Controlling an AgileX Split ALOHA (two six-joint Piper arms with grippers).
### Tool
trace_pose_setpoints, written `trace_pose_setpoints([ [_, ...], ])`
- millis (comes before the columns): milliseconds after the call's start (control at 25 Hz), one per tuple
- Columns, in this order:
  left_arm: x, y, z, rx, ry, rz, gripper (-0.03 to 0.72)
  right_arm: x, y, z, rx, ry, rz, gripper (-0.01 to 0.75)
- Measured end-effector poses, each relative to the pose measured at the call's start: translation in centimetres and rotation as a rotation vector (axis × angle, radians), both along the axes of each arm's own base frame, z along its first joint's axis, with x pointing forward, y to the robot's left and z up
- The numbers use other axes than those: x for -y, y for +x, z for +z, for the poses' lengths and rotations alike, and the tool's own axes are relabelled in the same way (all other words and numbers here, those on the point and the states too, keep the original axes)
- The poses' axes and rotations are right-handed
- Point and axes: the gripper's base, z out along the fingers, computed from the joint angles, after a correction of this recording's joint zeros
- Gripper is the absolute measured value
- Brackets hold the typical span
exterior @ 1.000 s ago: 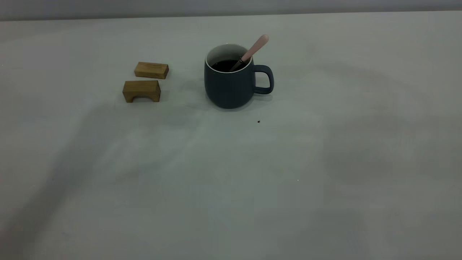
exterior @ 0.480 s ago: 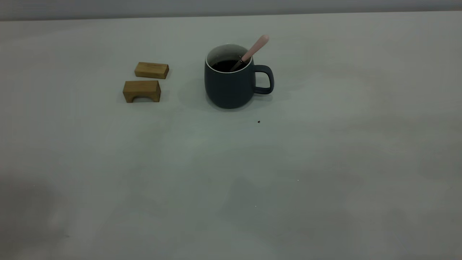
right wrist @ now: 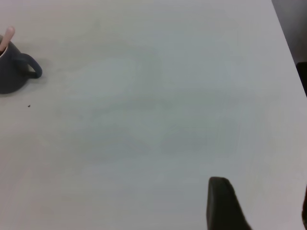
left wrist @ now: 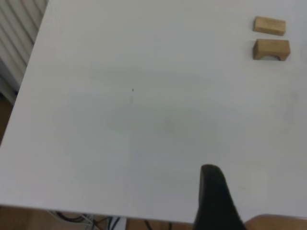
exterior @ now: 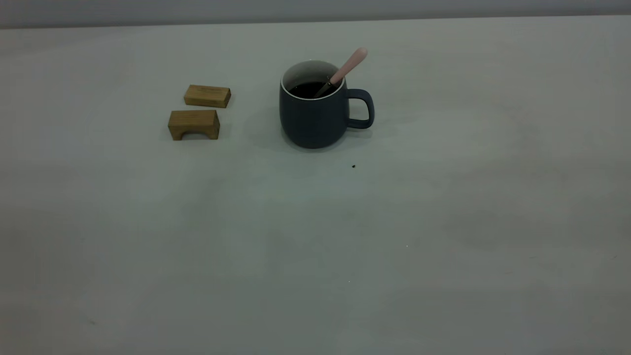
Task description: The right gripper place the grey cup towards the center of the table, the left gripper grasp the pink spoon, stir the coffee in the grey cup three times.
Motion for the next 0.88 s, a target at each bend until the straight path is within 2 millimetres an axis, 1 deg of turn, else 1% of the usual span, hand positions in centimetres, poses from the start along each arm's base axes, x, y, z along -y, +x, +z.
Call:
trace_pose_setpoints([
  [80, 0.06, -0.81, -0.6, 0.009, -0.015, 0.016, 0.529, 0.0, 0.0, 0.0, 0.0, 0.0, 0.0, 0.431],
  [160, 0.08, -1.09, -0.74, 0.006, -0.019, 0.02, 0.529, 0.0, 0.0, 0.0, 0.0, 0.0, 0.0, 0.431],
  [880, 0.23, -1.32, -0.82, 0.015, -0.037, 0.009, 0.529, 0.0, 0.0, 0.0, 0.0, 0.0, 0.0, 0.431],
])
